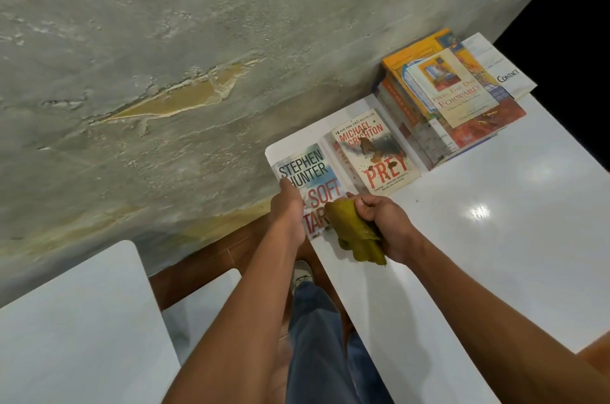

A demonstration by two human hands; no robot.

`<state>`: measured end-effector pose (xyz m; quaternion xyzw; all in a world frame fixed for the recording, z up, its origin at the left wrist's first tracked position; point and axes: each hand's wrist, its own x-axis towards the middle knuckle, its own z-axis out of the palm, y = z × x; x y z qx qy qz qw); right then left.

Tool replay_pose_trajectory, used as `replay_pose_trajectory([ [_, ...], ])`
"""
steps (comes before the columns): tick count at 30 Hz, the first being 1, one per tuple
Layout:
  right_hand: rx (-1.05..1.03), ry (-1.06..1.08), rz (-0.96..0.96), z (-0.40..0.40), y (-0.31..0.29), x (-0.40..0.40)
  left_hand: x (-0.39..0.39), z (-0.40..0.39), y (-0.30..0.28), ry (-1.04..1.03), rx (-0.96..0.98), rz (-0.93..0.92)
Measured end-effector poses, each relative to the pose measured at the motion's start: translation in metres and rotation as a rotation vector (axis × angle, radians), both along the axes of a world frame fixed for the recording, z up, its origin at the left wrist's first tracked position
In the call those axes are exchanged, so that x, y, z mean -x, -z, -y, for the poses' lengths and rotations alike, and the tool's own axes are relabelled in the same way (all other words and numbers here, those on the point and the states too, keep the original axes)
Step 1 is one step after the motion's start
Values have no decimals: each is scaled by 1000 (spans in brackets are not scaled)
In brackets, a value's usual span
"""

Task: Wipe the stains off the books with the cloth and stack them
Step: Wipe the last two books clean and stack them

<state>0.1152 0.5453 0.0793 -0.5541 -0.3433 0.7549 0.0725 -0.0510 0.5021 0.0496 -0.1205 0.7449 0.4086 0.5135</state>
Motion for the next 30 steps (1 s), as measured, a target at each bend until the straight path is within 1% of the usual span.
replay_pose_trajectory([
  [5, 28, 4, 18, -5, 3, 0, -3, 6, 4, 6, 1, 37],
  [8, 44, -3, 24, -4, 4, 0, 2, 3, 6, 48, 58, -24],
  [10, 71, 9, 11, -5, 4, -2, 5, 0, 3, 109, 61, -76],
  [13, 95, 17, -12, -4, 2, -2, 11, -3, 4, 248, -22, -156],
  [15, 87, 62, -17, -2, 0, -3, 13, -2, 2, 292, -104, -194],
  [19, 26, 197, -71, 2, -9, -10, 9, 4, -3, 252, -222, -203],
  [21, -47, 253, -84, 3, -17, -14, 3, 5, -10, 223, -300, -199],
  [23, -179, 261, -55, 2, -28, -19, -4, 3, -21, 204, -359, -222],
  [27, -643, 67, 131, 4, -54, -29, -24, -1, -52, 137, -463, -259],
  [30, -928, -91, 171, 5, -75, -39, -49, -2, -84, 64, -557, -281],
])
